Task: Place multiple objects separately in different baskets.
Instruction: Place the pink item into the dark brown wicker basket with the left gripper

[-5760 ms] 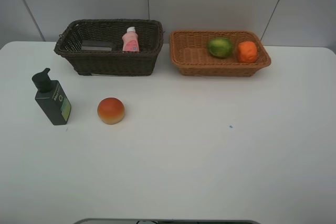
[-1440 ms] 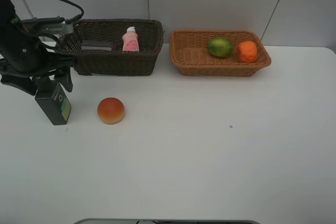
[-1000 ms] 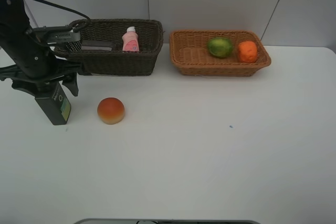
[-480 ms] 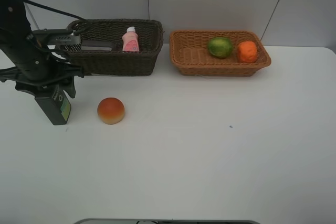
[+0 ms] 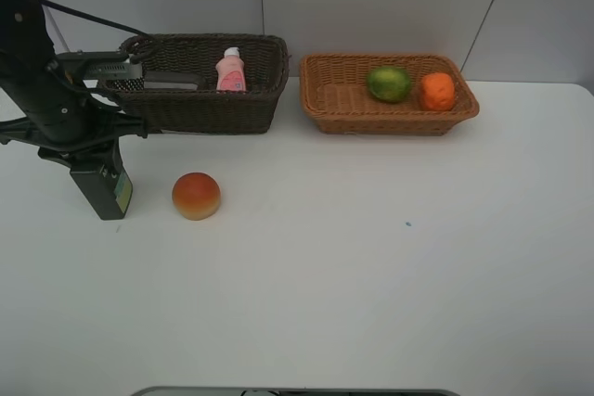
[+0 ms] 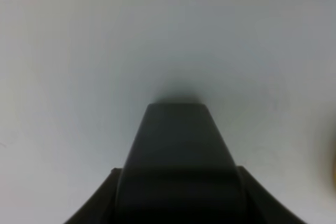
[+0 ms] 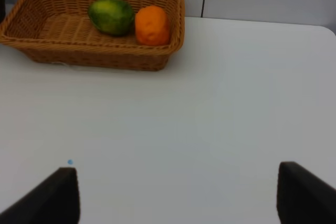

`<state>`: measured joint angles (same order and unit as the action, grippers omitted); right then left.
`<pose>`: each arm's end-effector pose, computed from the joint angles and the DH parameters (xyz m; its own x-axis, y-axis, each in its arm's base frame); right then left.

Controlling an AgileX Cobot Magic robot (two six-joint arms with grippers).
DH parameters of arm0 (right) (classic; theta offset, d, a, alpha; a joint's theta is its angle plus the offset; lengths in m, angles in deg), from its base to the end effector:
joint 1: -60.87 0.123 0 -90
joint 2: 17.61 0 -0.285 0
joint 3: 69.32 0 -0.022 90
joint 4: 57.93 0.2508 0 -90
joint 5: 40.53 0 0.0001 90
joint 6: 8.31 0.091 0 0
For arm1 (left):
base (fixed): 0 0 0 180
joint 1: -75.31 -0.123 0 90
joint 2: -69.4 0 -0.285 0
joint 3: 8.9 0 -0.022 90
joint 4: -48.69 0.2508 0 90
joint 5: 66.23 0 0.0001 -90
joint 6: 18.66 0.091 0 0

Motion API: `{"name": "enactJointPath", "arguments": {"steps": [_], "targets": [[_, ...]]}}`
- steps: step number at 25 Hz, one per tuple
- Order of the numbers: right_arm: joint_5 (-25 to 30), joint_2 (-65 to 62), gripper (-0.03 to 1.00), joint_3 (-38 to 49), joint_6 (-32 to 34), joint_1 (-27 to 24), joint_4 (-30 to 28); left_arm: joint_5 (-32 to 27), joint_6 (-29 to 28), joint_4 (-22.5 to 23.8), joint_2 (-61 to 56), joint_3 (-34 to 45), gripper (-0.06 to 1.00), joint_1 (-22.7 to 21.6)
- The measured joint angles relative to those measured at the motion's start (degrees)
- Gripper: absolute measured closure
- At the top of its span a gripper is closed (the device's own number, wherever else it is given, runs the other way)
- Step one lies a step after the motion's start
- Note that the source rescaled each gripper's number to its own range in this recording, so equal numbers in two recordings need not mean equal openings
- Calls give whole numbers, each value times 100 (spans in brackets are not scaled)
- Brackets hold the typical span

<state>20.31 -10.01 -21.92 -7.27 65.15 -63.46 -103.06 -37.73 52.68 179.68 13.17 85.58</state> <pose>-0.0074 -0.0082 0.2831 -0.4327 -0.0613 -0.8994 -0.0113 0.9980 -0.0626 0.3116 -0.0526 0.1483 -0.9760 -0.1009 -0.1929 -0.1004 0.9949 -0.0123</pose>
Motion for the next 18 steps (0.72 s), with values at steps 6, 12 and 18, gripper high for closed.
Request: {"name": "enactJointPath", "arguments": {"steps": [6, 12, 18], "targets": [[0, 0, 21, 0, 0, 0, 0, 0, 0, -6, 0, 0, 92, 0], [0, 0, 21, 0, 0, 0, 0, -150, 0, -71, -11, -94, 92, 0], [0, 0, 21, 0, 0, 0, 0, -671, 177, -119, -470, -728, 92, 0]]}}
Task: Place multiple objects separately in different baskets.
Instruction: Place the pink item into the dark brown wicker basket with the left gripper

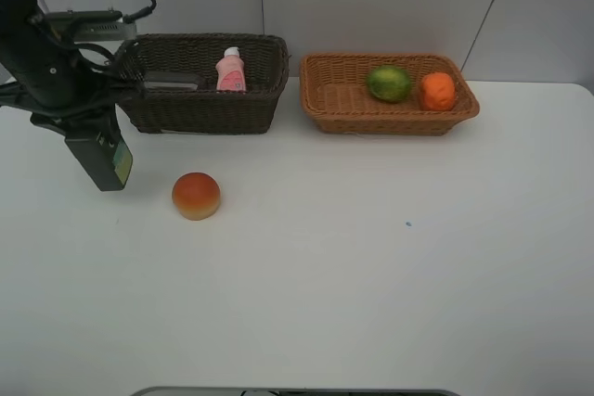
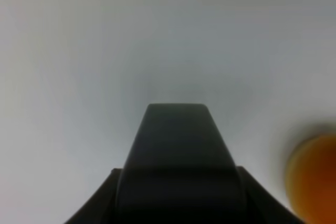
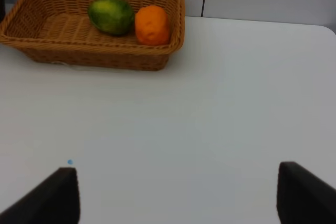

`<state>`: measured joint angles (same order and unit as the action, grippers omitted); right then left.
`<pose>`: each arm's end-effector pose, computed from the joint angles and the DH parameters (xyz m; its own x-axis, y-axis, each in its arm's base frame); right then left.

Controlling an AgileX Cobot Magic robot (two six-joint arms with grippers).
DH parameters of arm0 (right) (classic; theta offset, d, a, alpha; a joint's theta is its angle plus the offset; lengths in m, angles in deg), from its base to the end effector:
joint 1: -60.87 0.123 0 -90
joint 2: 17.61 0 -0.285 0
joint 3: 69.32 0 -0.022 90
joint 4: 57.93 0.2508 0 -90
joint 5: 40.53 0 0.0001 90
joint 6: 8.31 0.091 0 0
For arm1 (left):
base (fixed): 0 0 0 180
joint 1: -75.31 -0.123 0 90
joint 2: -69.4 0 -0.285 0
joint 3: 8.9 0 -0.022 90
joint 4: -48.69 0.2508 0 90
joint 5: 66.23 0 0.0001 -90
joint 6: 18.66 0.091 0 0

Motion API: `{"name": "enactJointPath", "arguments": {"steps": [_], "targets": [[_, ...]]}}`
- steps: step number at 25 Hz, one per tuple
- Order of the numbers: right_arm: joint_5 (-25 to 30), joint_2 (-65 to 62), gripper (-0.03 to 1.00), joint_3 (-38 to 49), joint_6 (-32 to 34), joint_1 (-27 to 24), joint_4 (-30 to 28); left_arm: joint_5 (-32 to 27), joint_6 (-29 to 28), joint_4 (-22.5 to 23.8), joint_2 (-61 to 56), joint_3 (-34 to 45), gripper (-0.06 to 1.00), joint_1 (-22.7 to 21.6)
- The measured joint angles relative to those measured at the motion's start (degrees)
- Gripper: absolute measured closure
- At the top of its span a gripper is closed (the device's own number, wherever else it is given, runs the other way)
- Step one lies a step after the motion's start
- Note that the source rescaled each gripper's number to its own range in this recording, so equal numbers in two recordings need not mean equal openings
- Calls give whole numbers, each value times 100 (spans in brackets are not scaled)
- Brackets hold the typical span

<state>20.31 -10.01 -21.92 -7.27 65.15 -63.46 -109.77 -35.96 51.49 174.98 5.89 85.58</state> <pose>-0.0074 -0.0082 0.2831 -0.4327 -0.0613 -0.8994 -0.0113 0.9980 -0.0626 0.3245 -0.0557 0.2023 -0.9564 -0.0942 -0.2764 -0.0859 0.9954 -0.0420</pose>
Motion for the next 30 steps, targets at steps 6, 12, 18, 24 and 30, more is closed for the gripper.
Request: {"name": "enactJointPath", "arguments": {"steps": [6, 12, 18, 24, 30], "targets": [[0, 0, 21, 0, 0, 0, 0, -269, 111, 9, -347, -883, 92, 0], [0, 0, 21, 0, 0, 0, 0, 228, 125, 48, -342, -1263, 92, 0], [0, 0, 21, 0, 0, 0, 0, 1551, 127, 299, -221, -1263, 92, 0], [0, 0, 21, 0, 0, 0, 0, 2781, 127, 458, 386, -1321, 92, 0], [0, 0, 21, 0, 0, 0, 0, 4035, 132, 683, 1141, -1320, 92, 0]]}}
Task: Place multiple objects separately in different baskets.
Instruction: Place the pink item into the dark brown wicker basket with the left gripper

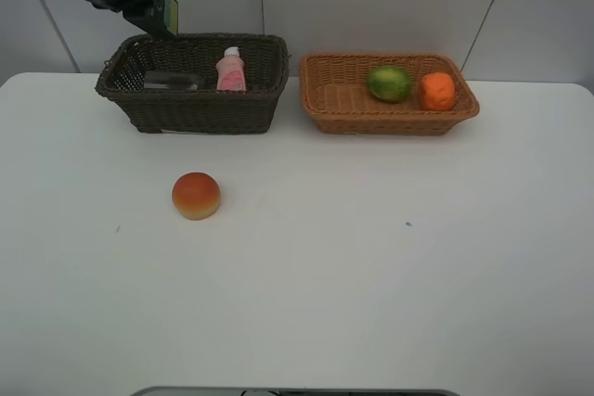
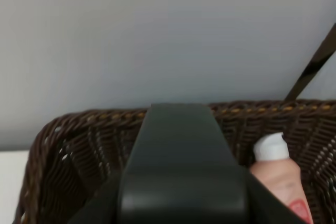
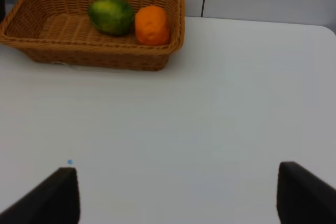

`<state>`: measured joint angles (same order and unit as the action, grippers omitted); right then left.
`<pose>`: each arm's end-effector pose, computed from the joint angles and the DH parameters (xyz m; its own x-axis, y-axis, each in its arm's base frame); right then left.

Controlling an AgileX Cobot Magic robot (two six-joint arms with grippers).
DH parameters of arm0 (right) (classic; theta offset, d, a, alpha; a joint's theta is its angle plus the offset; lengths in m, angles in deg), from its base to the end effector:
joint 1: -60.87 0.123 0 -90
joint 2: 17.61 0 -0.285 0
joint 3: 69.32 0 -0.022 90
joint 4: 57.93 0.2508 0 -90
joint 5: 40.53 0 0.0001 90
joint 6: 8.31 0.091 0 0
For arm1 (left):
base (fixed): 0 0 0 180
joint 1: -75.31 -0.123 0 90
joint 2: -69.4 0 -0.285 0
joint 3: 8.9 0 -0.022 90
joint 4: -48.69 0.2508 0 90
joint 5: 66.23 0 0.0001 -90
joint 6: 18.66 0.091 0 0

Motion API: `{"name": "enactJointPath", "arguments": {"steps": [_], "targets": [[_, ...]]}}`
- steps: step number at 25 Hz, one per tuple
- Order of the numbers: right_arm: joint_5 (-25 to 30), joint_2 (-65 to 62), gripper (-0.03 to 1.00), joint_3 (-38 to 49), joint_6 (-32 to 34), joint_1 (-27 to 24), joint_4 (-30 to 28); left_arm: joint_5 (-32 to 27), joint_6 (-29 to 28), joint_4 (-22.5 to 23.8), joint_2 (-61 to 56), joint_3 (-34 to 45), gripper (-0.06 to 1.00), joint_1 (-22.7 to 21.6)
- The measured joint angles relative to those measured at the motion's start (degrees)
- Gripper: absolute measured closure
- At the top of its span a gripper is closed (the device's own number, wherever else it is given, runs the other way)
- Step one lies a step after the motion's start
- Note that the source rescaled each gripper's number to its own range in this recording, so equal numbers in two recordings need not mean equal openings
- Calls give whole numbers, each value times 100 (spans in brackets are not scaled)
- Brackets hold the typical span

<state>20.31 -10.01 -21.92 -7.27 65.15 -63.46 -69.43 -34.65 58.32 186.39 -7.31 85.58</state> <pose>-0.0074 -0.0082 0.2831 -0.4327 -0.0613 -0.8994 -0.0113 0.9980 -0.0626 0.4306 -0.0771 0.2284 -0.5333 -0.0162 -0.8458 0.1119 0.9897 -0.0895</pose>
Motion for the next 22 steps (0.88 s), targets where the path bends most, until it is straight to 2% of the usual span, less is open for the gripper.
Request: {"name": "enactJointPath", "arguments": {"steps": [5, 8, 22], "targets": [[0, 0, 21, 0, 0, 0, 0, 916, 0, 238, 479, -4, 92, 0], [0, 0, 21, 0, 0, 0, 0, 1110, 6, 243, 653, -4, 92, 0], [0, 0, 21, 0, 0, 0, 0, 676, 6, 243, 1057, -4, 92, 0]]}}
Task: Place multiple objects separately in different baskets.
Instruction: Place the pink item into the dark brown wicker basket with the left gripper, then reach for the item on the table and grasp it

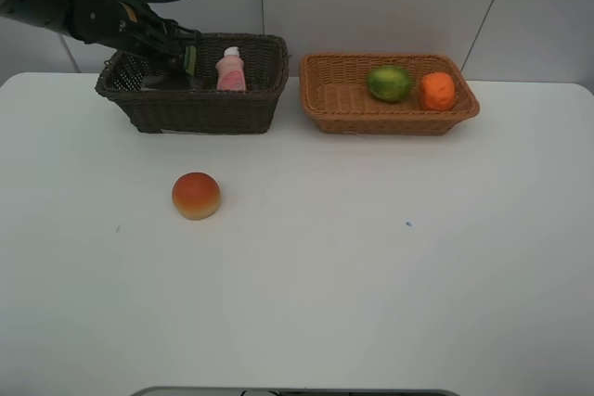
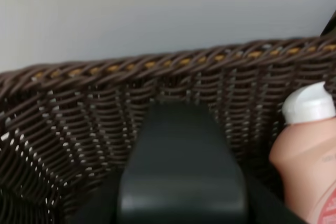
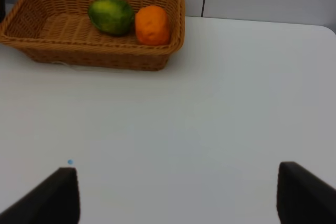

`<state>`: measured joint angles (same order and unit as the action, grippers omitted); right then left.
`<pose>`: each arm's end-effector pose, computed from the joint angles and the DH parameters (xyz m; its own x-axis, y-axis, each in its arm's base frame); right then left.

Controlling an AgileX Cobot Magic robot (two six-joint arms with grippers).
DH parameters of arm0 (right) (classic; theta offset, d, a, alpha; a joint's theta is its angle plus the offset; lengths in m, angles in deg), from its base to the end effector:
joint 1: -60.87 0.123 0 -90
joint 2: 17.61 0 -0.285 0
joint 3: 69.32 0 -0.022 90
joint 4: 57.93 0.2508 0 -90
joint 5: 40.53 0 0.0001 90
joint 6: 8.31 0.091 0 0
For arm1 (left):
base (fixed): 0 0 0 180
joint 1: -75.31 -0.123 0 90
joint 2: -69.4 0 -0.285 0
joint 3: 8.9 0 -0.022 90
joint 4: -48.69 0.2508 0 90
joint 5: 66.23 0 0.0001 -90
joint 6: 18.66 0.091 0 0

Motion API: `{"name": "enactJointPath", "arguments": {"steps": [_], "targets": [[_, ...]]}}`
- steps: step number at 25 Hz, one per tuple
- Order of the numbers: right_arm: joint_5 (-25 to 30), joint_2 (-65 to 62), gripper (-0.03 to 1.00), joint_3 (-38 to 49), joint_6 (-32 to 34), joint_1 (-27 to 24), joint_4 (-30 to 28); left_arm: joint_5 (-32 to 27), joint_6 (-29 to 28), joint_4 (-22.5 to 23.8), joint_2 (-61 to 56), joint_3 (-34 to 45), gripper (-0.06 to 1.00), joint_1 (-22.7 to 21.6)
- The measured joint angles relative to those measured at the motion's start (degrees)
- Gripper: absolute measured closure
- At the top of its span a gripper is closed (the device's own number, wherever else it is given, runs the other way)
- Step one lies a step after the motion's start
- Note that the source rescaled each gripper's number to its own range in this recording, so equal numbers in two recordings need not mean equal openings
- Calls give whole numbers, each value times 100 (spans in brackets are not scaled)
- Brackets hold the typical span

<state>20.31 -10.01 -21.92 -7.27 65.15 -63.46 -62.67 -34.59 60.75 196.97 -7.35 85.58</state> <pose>-0.0074 -0.0082 0.2831 -0.4327 -0.0613 -0.8994 -0.0113 0.9980 -0.0626 0.4486 -0.0825 0.1546 -0.5848 0.0370 -0.8103 0.1493 0.9868 -0.0627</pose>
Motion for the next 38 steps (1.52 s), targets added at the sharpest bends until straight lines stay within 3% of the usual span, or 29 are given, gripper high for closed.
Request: {"name": "enactJointPath", "arguments": {"steps": [10, 11, 15, 16, 18, 23, 27, 38], "targets": [[0, 0, 21, 0, 0, 0, 0, 40, 0, 0, 0, 0, 92, 0], [0, 0, 21, 0, 0, 0, 0, 40, 0, 0, 0, 0, 89, 0], [0, 0, 21, 0, 0, 0, 0, 239, 0, 0, -12, -7, 36, 0], [0, 0, 21, 0, 0, 0, 0, 238, 0, 0, -18, -7, 27, 0], [0, 0, 21, 0, 0, 0, 0, 238, 0, 0, -41, -7, 20, 0], [0, 0, 21, 0, 0, 0, 0, 206, 0, 0, -191, -7, 19, 0], [0, 0, 21, 0, 0, 0, 0, -179, 0, 0, -507, -7, 19, 1], [0, 0, 21, 0, 0, 0, 0, -2304, 15, -347, -1696, -12, 17, 199]]}}
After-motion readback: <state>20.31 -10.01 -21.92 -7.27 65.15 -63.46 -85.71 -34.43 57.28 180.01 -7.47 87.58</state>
